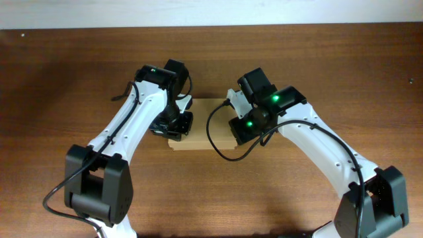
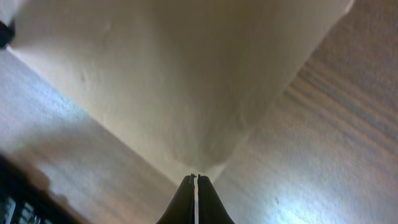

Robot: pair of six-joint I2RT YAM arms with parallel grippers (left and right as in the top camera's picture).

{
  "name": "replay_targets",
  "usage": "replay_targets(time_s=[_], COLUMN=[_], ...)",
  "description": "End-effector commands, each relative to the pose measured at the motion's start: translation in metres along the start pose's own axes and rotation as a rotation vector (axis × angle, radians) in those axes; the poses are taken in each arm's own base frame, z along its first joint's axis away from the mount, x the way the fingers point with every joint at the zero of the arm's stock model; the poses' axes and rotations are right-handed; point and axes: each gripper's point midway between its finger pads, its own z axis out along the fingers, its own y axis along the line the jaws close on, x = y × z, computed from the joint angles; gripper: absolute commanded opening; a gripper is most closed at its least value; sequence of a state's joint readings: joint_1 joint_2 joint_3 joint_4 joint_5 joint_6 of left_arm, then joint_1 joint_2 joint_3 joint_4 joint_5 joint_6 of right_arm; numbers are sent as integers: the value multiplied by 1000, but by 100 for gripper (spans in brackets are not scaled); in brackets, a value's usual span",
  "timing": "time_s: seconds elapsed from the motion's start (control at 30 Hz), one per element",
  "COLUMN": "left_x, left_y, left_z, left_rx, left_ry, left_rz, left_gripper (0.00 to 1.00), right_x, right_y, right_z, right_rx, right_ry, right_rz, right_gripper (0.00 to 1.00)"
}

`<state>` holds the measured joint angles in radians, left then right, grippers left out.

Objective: Pack container
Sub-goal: 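Fold the box lid forward with both grippers to close it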

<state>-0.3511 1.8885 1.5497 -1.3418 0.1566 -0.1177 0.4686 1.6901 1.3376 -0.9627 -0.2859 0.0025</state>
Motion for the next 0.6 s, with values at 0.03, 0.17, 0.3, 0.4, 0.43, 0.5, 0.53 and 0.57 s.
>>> replay_targets(time_s=[0.03, 0.17, 0.3, 0.4, 0.43, 0.5, 0.53, 0.57], left_x=[4, 4, 4, 3, 3, 0, -3, -6], left_y=[5, 5, 5, 5, 5, 4, 4, 3], left_z=[11, 11, 11, 11, 10, 5, 1, -4], left_rx=[-15, -15, -15, -16, -15, -14, -16, -17], left_ry=[31, 30, 30, 27, 24, 7, -10, -27], left_rz=[-17, -17, -20, -33, -44, -50, -52, -56], left_gripper=[2, 1, 2, 2, 2, 1, 2, 2], right_x=[9, 20, 19, 6, 2, -12, -21, -29], right_y=[1, -5, -7, -4, -3, 1, 3, 3], right_z=[20, 39, 44, 34, 30, 16, 6, -3], right_rx=[-19, -19, -19, -19, -19, -18, -12, 5], right_ry=[38, 96, 105, 56, 40, -7, -36, -63], right_rz=[-4, 13, 15, -2, -9, -24, -32, -40], right_gripper=[4, 4, 4, 4, 4, 4, 4, 4])
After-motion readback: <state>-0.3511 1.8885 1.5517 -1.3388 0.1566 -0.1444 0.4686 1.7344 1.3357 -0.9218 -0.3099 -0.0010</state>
